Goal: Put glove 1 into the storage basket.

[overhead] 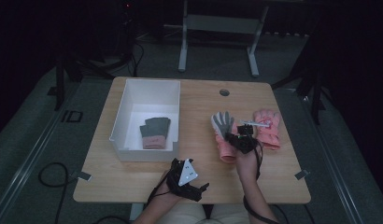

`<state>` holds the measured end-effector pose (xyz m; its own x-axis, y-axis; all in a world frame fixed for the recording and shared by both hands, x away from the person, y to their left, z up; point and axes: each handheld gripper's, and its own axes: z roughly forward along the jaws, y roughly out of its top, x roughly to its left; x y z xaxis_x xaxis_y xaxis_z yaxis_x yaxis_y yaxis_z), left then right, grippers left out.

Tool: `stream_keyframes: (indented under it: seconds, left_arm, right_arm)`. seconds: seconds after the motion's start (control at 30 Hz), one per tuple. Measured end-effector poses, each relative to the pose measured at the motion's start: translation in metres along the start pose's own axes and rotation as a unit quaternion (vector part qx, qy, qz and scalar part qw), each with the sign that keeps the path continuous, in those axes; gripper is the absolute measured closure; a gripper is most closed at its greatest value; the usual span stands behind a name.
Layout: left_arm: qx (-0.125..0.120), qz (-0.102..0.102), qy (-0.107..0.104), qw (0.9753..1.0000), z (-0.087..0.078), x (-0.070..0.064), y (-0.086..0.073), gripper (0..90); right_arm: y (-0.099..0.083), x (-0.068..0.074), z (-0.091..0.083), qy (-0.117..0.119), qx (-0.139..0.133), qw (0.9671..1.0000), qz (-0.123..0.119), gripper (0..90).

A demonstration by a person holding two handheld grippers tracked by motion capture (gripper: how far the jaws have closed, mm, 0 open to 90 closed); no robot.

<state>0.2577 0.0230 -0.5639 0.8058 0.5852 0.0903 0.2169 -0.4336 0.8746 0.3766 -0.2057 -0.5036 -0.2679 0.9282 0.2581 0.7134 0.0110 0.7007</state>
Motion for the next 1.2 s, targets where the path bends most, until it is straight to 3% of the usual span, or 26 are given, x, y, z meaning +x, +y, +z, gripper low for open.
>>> stream_keyframes:
  seconds: [0.2, 0.33, 0.5, 0.67, 0.77, 0.9, 1.0, 1.1, 1.2]
  left_arm:
    - [-0.002, 0.002, -0.002, 1.0, -0.002, 0.0, -0.001, 1.9]
    - [-0.006, 0.002, -0.003, 1.0, -0.001, 0.001, -0.001, 2.0]
    - [-0.003, 0.005, -0.006, 1.0, -0.001, 0.0, -0.001, 2.0]
    - [-0.006, 0.0, -0.01, 0.9999, 0.0, 0.002, -0.002, 2.0]
    - [-0.008, -0.002, -0.012, 0.9999, 0.0, 0.002, -0.002, 1.9]
    - [-0.01, -0.001, -0.021, 0.9997, 0.001, 0.002, -0.002, 2.0]
    - [-0.008, -0.001, -0.025, 0.9997, 0.002, 0.002, -0.003, 2.0]
    - [-0.011, -0.003, -0.027, 0.9996, 0.003, 0.001, -0.003, 2.0]
    - [-0.012, -0.002, -0.028, 0.9995, 0.003, 0.0, -0.003, 2.0]
  right_arm:
    - [-0.015, 0.005, 0.031, -0.017, 0.021, 0.9996, 0.011, 87.1]
    - [-0.018, 0.007, 0.036, -0.022, 0.019, 0.9995, 0.01, 83.0]
    - [-0.019, 0.007, 0.032, -0.019, 0.009, 0.9997, 0.009, 77.8]
    - [-0.007, 0.008, 0.006, -0.004, -0.019, 0.9993, -0.032, 72.2]
    - [0.002, -0.006, -0.009, -0.015, -0.034, 0.9972, -0.065, 71.7]
    - [0.01, -0.035, -0.02, -0.024, -0.041, 0.9958, -0.078, 69.3]
    - [0.014, -0.056, -0.027, -0.047, -0.045, 0.9933, -0.096, 69.2]
    - [0.019, -0.08, -0.033, -0.066, -0.046, 0.9919, -0.098, 69.2]
    - [0.024, -0.099, -0.039, -0.089, -0.051, 0.9881, -0.114, 67.0]
